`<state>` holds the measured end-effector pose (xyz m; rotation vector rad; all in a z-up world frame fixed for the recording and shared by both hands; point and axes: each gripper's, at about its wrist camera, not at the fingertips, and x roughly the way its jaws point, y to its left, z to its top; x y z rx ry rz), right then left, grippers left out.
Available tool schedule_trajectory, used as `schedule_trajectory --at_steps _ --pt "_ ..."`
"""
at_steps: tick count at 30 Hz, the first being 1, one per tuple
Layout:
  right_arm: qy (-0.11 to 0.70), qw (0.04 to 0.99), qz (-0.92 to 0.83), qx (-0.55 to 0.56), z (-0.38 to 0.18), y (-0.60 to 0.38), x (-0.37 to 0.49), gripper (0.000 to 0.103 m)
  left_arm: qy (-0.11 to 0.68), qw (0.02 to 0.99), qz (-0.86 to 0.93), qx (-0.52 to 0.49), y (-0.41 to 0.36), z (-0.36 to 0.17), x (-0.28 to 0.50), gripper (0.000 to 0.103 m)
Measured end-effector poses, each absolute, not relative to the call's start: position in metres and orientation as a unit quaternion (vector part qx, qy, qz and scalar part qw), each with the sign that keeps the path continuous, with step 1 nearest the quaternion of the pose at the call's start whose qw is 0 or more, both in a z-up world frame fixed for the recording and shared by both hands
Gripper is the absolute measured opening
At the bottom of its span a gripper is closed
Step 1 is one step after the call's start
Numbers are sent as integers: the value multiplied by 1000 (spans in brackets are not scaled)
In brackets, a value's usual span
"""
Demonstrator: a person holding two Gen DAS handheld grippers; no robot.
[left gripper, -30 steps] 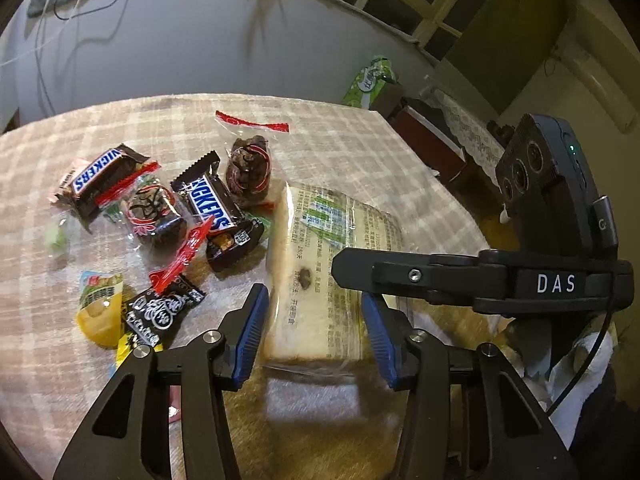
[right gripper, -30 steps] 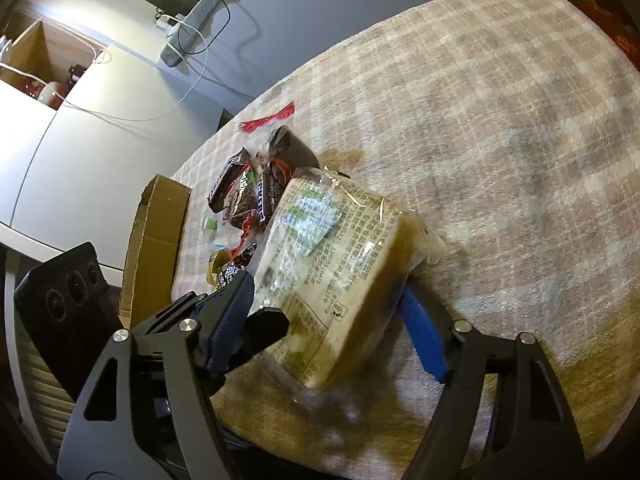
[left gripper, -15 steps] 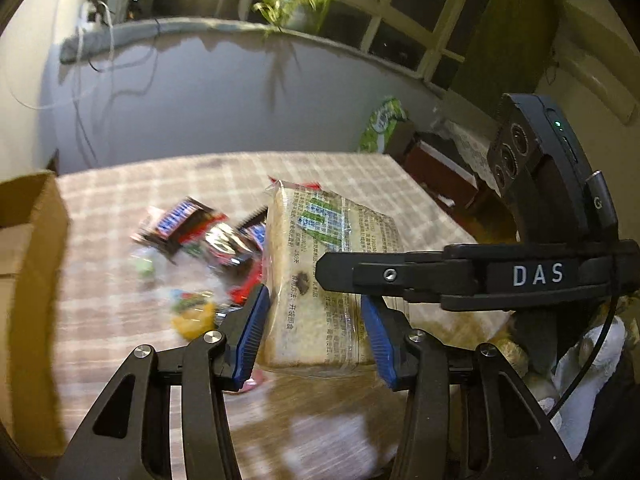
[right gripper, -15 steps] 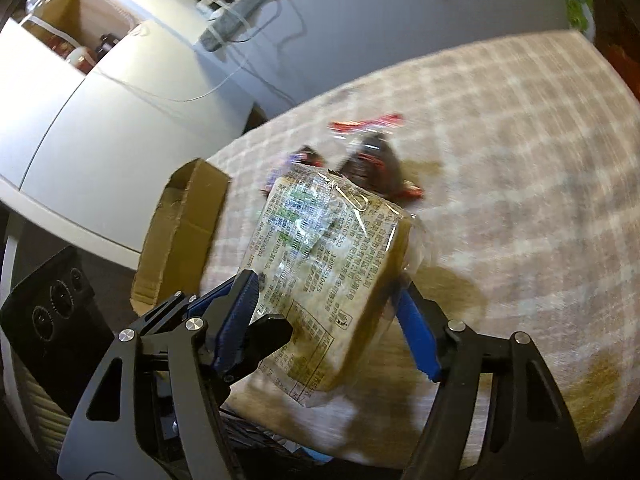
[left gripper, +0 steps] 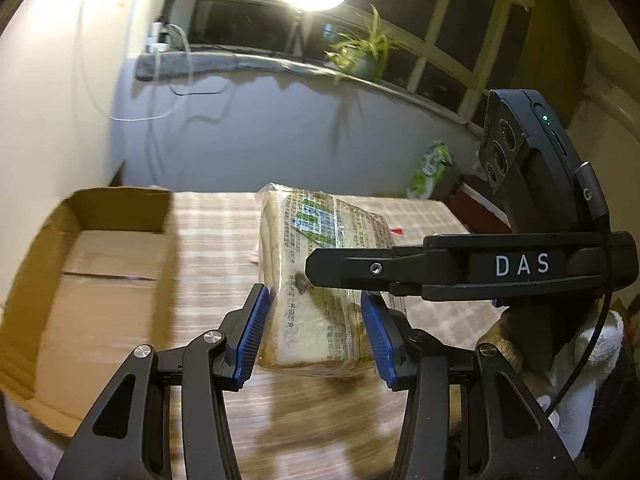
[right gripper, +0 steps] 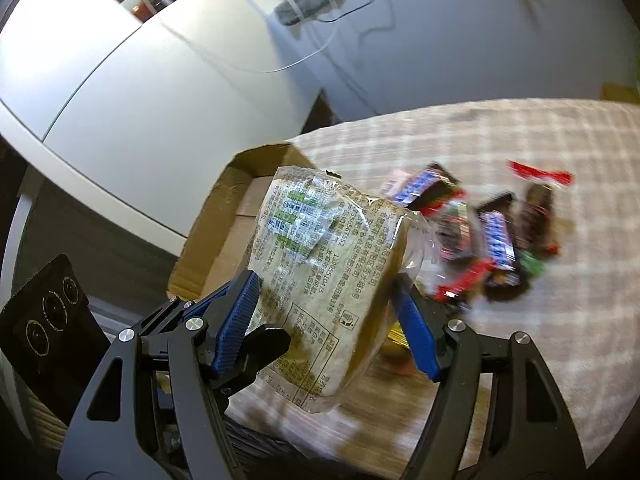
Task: Organize snacks
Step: 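Carry the bread loaf with the left tool into the cardboard box and release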
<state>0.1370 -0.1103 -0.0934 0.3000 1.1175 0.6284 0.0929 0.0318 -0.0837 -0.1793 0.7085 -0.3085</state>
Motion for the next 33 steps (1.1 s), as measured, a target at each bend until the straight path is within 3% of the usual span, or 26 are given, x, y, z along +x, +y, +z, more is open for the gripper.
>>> schedule_trajectory --at_steps 19,33 --pt "532 758 367 86 -106 19 157 72 335 933 -45 -127 134 -94 88 46" --pt "547 739 389 66 -126 68 172 72 343 928 -3 -146 168 -107 89 43"
